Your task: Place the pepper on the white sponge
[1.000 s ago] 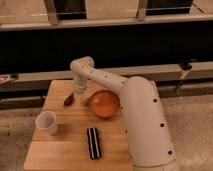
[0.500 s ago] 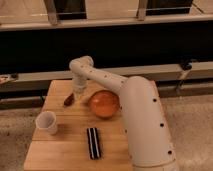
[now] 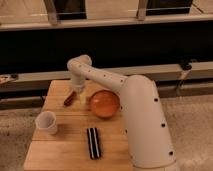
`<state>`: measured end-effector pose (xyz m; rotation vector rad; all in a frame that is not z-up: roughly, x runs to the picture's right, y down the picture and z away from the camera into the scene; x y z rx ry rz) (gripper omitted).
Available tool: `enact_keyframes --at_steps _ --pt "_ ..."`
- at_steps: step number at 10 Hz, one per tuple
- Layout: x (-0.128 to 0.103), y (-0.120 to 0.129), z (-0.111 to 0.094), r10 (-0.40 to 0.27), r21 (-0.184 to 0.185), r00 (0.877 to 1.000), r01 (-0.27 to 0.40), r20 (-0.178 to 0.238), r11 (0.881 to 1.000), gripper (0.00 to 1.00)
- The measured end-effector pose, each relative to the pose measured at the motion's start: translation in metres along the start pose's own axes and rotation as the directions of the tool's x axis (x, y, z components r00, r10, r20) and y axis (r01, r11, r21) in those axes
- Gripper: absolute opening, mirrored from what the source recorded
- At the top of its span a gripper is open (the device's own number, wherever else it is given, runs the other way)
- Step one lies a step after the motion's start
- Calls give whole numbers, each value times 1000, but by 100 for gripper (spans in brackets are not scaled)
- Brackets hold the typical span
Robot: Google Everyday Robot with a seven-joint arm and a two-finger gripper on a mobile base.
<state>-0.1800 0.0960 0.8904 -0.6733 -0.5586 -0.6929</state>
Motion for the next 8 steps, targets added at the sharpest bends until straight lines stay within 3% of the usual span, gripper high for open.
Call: enact_keyframes --at_steps 5,8 --pt "2 -7 -7 -27 16 1000 27 -9 1000 80" --pt "6 -21 -2 -61 8 998 61 -7 998 80"
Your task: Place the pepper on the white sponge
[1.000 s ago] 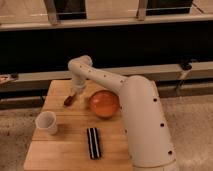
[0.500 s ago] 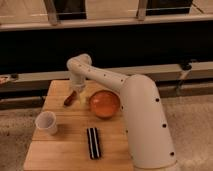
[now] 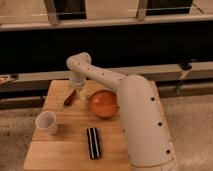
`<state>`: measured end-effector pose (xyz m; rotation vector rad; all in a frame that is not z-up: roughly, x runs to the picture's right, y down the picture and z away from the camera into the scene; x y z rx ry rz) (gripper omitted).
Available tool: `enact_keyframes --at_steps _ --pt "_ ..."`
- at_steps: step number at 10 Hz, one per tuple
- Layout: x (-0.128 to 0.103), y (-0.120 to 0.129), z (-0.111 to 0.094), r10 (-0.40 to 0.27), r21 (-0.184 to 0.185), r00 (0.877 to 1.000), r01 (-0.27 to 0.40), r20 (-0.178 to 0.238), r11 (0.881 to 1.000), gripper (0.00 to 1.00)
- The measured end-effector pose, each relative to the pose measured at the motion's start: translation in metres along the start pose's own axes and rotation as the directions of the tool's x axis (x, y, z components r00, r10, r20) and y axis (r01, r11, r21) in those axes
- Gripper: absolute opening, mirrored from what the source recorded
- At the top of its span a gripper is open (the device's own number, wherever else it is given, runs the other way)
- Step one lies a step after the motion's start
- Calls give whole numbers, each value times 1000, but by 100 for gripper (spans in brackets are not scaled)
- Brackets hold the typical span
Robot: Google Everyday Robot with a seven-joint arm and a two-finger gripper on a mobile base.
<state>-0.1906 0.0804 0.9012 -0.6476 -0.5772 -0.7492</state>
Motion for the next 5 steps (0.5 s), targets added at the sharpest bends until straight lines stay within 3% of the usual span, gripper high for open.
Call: enact_keyframes --at_steps 5 --pt "-5 -20 14 -79 -51 997 79 6 996 80"
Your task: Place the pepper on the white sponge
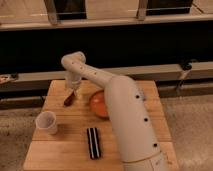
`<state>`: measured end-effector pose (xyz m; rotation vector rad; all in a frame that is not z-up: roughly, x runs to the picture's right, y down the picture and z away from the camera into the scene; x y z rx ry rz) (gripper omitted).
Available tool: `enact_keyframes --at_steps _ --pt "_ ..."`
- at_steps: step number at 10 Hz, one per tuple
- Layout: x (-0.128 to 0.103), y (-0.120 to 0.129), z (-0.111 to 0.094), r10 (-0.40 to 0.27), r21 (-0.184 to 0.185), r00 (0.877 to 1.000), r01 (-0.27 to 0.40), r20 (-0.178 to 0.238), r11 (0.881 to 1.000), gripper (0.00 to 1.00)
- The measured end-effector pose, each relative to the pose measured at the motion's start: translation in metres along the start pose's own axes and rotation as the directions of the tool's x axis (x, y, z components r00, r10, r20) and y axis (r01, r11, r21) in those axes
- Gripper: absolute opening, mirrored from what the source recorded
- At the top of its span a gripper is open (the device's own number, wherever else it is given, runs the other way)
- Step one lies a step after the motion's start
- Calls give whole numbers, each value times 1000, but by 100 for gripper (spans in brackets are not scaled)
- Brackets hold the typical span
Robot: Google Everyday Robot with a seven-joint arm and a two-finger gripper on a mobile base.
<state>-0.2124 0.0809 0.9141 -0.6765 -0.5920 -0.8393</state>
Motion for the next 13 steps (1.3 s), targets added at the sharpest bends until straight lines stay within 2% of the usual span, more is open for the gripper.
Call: enact_keyframes --at_steps 3,5,10,12,13 --pt "-7 -9 8 -69 -41 998 69 4 997 80" --pt "-8 -11 15 -89 -58 996 89 9 994 80" --pt "-3 -10 33 -84 -53 996 85 20 995 80" --pt "-4 -11 37 -88 -52 996 89 17 995 68" --pt "-4 -12 38 -91 -51 996 91 15 995 57"
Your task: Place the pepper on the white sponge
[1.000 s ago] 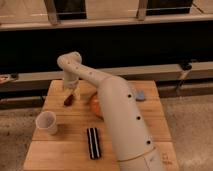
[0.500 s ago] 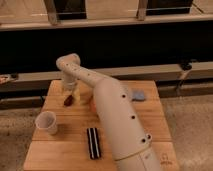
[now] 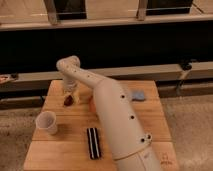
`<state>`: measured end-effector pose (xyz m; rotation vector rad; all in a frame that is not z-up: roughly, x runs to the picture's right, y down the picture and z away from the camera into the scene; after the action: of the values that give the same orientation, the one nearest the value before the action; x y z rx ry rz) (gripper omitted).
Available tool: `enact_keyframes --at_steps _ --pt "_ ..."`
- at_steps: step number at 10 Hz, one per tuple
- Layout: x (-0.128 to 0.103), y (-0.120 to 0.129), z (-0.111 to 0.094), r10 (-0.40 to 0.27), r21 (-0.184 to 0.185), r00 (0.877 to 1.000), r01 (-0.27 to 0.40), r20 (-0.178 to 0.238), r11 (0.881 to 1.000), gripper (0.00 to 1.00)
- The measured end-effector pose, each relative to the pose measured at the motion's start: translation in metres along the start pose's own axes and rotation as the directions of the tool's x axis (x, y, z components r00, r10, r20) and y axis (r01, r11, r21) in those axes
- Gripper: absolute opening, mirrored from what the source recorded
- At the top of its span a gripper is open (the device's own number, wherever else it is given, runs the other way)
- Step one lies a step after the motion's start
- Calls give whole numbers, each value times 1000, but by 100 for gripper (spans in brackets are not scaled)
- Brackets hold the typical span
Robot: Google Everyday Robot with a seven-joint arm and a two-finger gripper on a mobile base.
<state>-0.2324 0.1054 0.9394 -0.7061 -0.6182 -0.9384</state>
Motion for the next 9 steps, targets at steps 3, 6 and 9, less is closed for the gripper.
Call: enact_keyframes --at_steps 3,6,9 --pt "0 -1 2 -6 2 1000 6 -2 1000 27" --pt "1 0 2 2 8 1000 -2 -1 1000 0" --pt "2 3 -6 31 17 1000 -31 -3 999 0"
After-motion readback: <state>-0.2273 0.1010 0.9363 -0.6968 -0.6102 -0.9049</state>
